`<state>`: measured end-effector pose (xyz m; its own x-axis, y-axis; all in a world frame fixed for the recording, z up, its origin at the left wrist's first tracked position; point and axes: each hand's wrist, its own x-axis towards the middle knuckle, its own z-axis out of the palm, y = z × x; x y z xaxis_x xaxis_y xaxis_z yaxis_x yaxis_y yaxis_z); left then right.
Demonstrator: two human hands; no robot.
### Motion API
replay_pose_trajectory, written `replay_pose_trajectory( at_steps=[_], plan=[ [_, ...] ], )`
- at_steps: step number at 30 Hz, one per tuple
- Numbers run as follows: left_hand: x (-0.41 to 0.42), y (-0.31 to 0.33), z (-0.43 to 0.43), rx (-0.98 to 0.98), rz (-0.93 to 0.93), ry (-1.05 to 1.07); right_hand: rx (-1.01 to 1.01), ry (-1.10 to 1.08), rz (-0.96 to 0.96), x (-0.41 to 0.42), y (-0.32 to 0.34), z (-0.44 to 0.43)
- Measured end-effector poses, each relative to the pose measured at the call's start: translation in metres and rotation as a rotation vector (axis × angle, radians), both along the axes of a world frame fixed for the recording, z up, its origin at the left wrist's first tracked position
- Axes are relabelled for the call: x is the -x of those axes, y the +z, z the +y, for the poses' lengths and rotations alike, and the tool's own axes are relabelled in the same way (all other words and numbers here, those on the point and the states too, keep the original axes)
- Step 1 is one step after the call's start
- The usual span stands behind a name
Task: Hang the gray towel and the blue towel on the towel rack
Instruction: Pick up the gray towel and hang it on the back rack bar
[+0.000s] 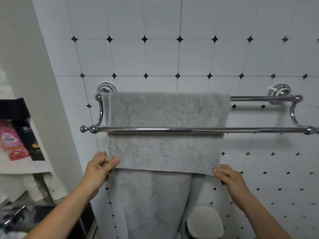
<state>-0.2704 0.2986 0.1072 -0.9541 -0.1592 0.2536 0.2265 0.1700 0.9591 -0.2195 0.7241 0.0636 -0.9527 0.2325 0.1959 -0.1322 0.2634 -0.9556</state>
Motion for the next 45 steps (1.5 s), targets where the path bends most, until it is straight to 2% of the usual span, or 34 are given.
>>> replay_pose_trajectory(
  at_steps=[11, 18, 22, 26, 29, 31, 34, 37, 45],
  plan=[
    [-0.028, -0.08, -0.009, 0.187, -0.212, -0.065, 0.047, -0.018, -0.278, -0.038, -0.07, -0.008],
    [-0.036, -0.108, -0.015, 0.2, -0.336, -0.127, -0.026, 0.05, -0.342, -0.049, -0.081, -0.01],
    [-0.023, -0.081, -0.015, 0.189, -0.304, -0.207, -0.034, 0.081, -0.227, -0.034, -0.031, -0.002],
    [-0.013, -0.011, -0.008, 0.085, -0.099, -0.311, 0.01, 0.09, 0.03, -0.006, 0.062, -0.004],
    [0.001, 0.039, 0.0, -0.055, 0.019, -0.24, 0.088, 0.051, 0.177, 0.015, 0.116, -0.007],
    [0.009, 0.063, 0.004, -0.082, 0.119, -0.179, 0.088, 0.044, 0.225, 0.024, 0.134, -0.01],
    [0.012, 0.072, 0.006, -0.056, 0.182, -0.137, 0.158, 0.07, 0.254, 0.026, 0.127, -0.011],
    [0.009, 0.057, -0.001, 0.009, 0.104, -0.105, 0.219, 0.066, 0.192, 0.022, 0.107, -0.011],
    [-0.007, 0.02, -0.015, 0.006, -0.088, -0.138, 0.178, 0.101, 0.073, 0.003, 0.052, -0.005]
  ],
)
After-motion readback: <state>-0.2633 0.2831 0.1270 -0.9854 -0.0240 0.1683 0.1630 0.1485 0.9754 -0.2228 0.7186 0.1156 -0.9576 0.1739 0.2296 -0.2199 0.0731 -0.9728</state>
